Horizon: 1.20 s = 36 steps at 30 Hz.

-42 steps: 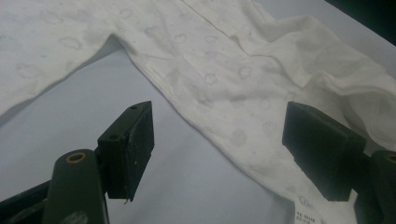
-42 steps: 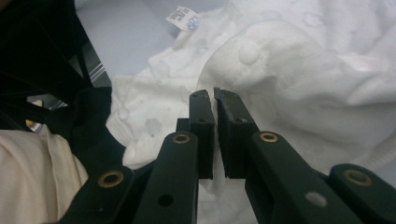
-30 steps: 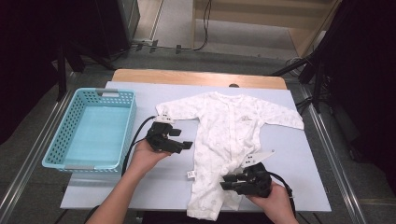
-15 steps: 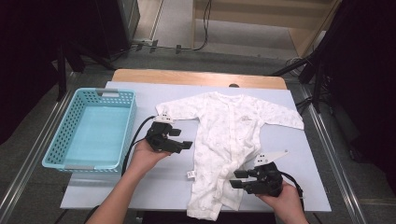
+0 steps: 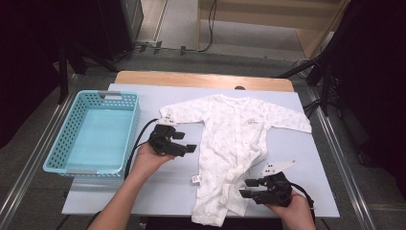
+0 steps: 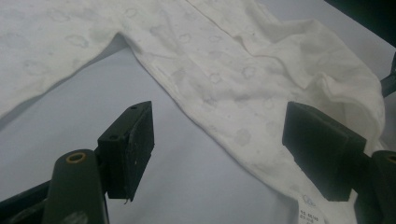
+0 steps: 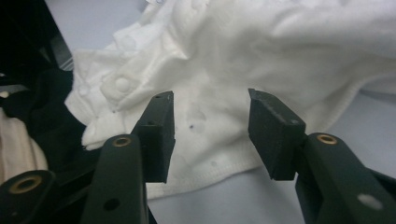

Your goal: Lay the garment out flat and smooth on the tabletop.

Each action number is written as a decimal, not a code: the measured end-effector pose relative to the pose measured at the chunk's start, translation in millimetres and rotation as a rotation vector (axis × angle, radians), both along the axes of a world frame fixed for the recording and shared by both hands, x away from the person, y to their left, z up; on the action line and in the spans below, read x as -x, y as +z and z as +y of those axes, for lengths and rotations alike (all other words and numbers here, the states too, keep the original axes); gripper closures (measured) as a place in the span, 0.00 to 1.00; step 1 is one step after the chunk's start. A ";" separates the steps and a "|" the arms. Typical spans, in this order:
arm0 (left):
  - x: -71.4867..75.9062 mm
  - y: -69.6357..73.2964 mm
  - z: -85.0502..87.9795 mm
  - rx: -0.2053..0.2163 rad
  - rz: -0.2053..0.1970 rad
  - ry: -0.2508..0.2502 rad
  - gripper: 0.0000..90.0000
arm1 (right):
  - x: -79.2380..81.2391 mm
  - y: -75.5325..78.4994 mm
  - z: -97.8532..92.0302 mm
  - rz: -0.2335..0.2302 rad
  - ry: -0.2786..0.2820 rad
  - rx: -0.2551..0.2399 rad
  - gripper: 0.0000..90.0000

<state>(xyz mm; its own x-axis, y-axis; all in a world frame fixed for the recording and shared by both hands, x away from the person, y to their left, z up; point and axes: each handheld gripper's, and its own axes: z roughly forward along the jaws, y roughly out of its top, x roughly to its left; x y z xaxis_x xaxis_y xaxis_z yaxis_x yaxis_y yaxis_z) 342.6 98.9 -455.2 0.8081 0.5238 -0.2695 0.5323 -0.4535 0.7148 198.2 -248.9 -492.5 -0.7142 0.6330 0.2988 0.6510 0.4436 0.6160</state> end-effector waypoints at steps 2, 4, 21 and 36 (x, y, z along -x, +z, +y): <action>-0.5 0.6 1.7 0.006 0.001 0.009 0.28 | 4.2 -2.5 -2.3 -0.009 -0.028 0.016 0.50; -1.8 0.4 3.1 0.011 0.002 0.012 0.28 | 8.4 -5.3 -4.8 -0.020 -0.045 0.018 0.48; -1.4 0.1 1.9 0.010 0.003 0.013 0.28 | 16.5 -18.2 6.9 -0.081 -0.068 0.122 0.73; -1.9 -0.2 2.2 0.015 0.005 0.016 0.28 | 11.2 -8.6 -6.4 0.068 -0.031 0.111 0.98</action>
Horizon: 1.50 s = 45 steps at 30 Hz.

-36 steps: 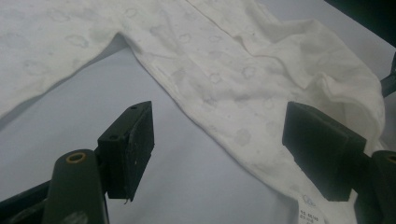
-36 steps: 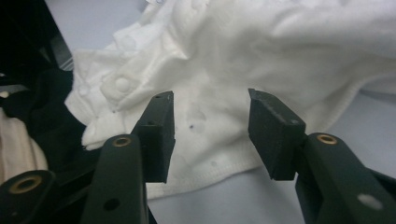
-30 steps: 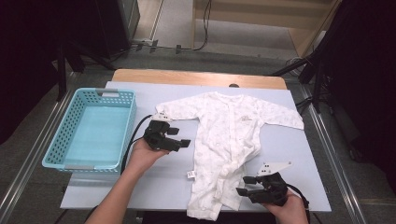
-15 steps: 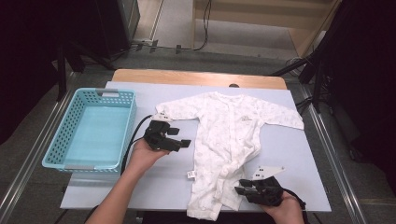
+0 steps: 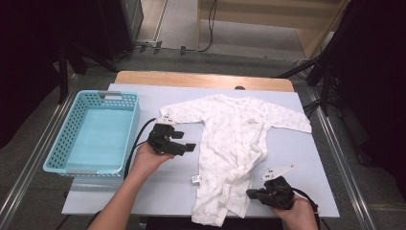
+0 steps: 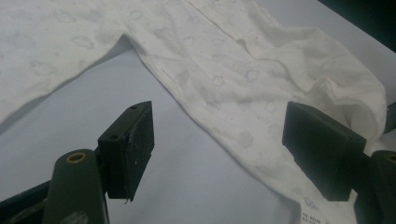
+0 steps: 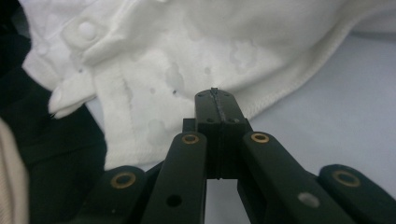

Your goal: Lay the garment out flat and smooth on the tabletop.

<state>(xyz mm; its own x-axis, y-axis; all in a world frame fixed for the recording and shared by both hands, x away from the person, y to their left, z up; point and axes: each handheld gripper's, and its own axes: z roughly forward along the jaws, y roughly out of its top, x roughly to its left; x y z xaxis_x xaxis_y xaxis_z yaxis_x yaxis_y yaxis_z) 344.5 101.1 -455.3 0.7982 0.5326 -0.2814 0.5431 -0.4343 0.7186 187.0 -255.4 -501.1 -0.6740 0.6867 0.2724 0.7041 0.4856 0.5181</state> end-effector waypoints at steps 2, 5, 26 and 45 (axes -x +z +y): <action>0.0 0.1 0.1 0.001 0.000 0.000 0.28 | 3.9 3.6 -4.6 -0.010 0.001 -0.001 0.98; 0.1 -0.1 -0.3 -0.003 -0.002 -0.002 0.28 | 10.8 8.1 -12.2 -0.022 -0.006 0.005 0.98; -0.2 -0.8 -0.5 -0.007 0.000 -0.001 0.29 | -40.8 1.7 -20.2 -0.098 -0.174 -0.057 0.71; -0.3 -0.3 0.2 -0.005 -0.004 -0.002 0.29 | -38.0 11.8 -40.0 -0.008 -0.220 -0.020 0.96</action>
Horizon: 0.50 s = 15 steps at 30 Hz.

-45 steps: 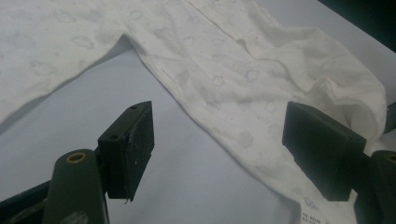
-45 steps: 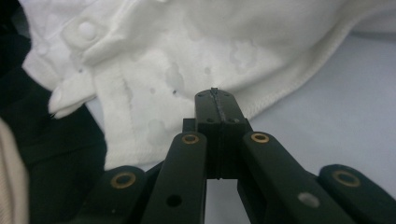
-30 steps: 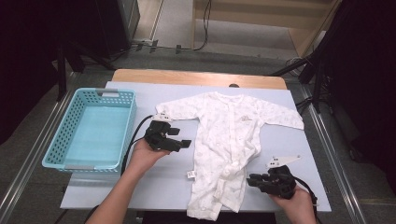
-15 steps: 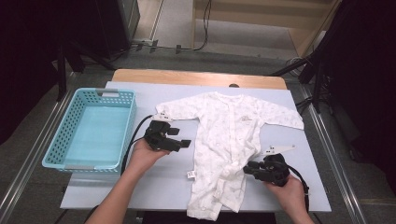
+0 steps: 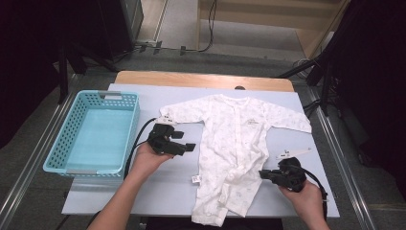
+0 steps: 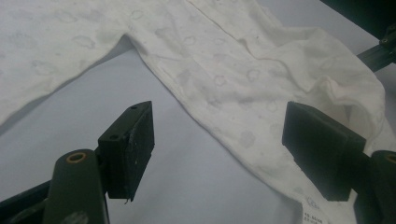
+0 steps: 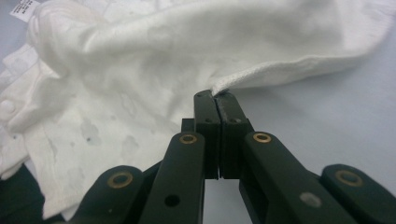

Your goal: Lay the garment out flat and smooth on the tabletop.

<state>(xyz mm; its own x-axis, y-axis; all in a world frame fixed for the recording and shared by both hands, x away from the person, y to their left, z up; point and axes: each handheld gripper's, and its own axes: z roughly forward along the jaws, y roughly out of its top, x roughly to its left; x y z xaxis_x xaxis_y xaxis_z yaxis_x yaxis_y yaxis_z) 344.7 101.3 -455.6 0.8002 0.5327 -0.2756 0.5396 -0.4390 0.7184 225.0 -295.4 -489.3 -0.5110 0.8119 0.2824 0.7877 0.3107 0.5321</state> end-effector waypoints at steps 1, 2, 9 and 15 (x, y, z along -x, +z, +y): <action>0.0 0.0 0.0 0.000 -0.001 0.001 0.29 | 2.4 1.1 -5.5 0.002 -0.005 -0.001 0.96; 0.1 0.0 -0.1 0.000 0.000 0.001 0.29 | 3.5 1.2 -8.5 0.005 -0.010 -0.006 0.96; 0.2 -0.1 -0.4 0.000 0.000 -0.001 0.29 | 7.4 2.0 -33.1 0.024 -0.064 -0.025 0.96; 0.2 -0.3 -0.7 -0.001 0.001 0.000 0.29 | 5.1 -0.4 -48.3 0.027 -0.082 -0.035 0.96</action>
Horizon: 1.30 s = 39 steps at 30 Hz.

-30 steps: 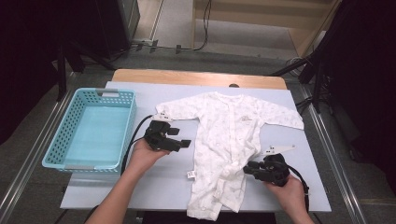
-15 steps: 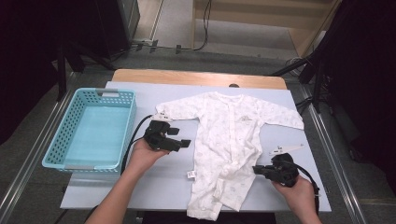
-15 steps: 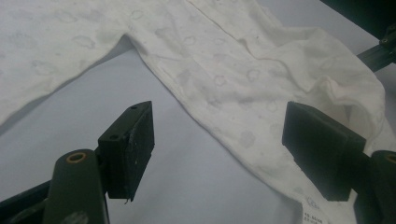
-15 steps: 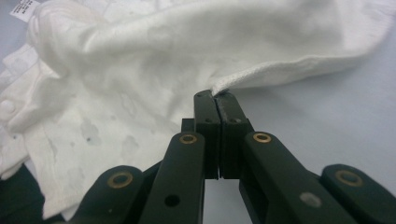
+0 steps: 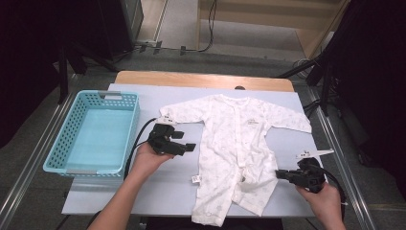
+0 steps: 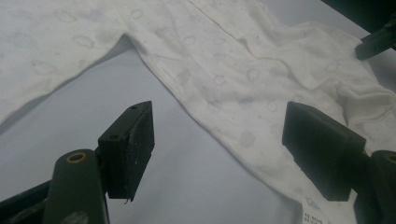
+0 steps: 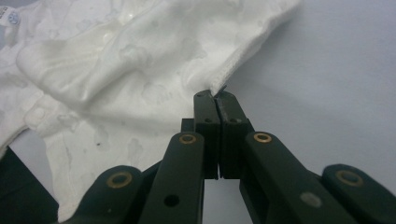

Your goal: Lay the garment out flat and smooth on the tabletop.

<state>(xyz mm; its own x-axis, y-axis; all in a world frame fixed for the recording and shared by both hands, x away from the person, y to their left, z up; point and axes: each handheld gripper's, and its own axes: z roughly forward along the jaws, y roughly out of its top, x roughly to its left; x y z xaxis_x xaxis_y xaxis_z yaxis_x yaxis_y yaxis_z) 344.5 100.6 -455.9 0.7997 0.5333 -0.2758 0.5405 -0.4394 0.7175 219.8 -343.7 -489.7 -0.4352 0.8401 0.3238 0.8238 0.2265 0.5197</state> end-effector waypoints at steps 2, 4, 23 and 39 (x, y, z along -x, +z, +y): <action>0.0 0.0 -0.1 0.000 0.001 0.000 0.29 | -2.6 -0.6 -3.7 -0.001 -0.014 0.006 0.96; 0.0 -0.3 -0.2 -0.002 0.003 0.001 0.29 | -5.7 -0.6 -6.9 -0.012 -0.022 0.007 0.95; -0.3 -0.5 0.1 0.000 0.005 0.001 0.29 | 2.6 10.1 -4.0 -0.123 0.013 -0.044 0.66; -0.5 -0.4 0.5 -0.003 0.004 0.001 0.29 | 22.7 4.2 34.7 -0.116 0.169 -0.048 0.60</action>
